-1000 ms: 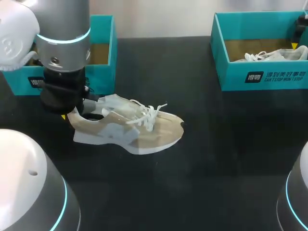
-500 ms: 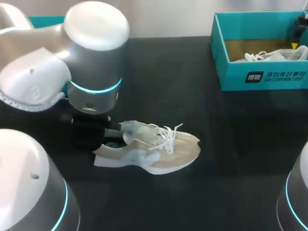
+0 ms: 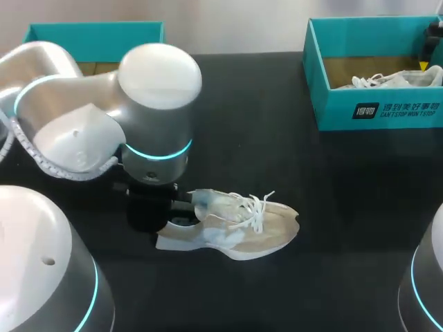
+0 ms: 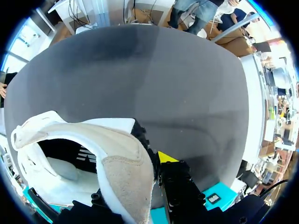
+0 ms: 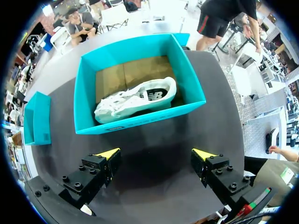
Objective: Take the shoe out of the shoebox, open the shoe tongue, remove and reinsert the insole, then place the shoe into the shoebox
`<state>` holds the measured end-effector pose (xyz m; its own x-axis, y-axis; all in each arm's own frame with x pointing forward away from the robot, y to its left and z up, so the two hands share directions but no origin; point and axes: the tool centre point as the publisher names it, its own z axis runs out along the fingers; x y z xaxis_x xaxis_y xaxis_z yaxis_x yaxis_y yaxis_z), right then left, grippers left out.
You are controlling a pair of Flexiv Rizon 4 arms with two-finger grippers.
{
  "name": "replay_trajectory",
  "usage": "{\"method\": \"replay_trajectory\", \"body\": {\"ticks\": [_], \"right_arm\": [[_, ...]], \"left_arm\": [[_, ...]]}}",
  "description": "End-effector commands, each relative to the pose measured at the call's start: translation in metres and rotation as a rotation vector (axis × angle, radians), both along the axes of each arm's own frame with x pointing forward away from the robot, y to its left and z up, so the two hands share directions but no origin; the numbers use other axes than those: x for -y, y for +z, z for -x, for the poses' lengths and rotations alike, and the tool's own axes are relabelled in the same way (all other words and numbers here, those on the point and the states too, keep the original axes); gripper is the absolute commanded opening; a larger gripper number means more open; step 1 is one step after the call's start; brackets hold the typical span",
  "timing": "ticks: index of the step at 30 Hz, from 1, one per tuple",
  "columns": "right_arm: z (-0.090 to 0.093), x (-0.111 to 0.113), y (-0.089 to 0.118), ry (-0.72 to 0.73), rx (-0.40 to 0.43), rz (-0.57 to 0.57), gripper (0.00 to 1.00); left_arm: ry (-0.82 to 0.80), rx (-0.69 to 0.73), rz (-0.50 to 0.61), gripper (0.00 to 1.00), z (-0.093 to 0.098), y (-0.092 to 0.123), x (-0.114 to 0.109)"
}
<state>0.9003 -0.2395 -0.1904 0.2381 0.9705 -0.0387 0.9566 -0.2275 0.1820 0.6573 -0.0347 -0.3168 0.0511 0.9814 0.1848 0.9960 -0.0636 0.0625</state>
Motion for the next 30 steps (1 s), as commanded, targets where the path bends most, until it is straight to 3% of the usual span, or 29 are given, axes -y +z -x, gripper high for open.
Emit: {"method": "replay_trajectory", "body": {"ticks": [1, 8, 30], "right_arm": [[0.001, 0.0, 0.0, -0.001, 0.001, 0.001, 1.0], [0.001, 0.0, 0.0, -0.001, 0.001, 0.001, 1.0], [0.001, 0.0, 0.0, -0.001, 0.001, 0.001, 1.0]], "left_arm": [[0.006, 0.007, -0.009, 0.0, -0.002, -0.014, 0.012], [0.002, 0.001, -0.027, 0.0, -0.001, -0.038, 0.025], [-0.028, 0.004, -0.023, 0.0, -0.027, -0.07, 0.048]]}}
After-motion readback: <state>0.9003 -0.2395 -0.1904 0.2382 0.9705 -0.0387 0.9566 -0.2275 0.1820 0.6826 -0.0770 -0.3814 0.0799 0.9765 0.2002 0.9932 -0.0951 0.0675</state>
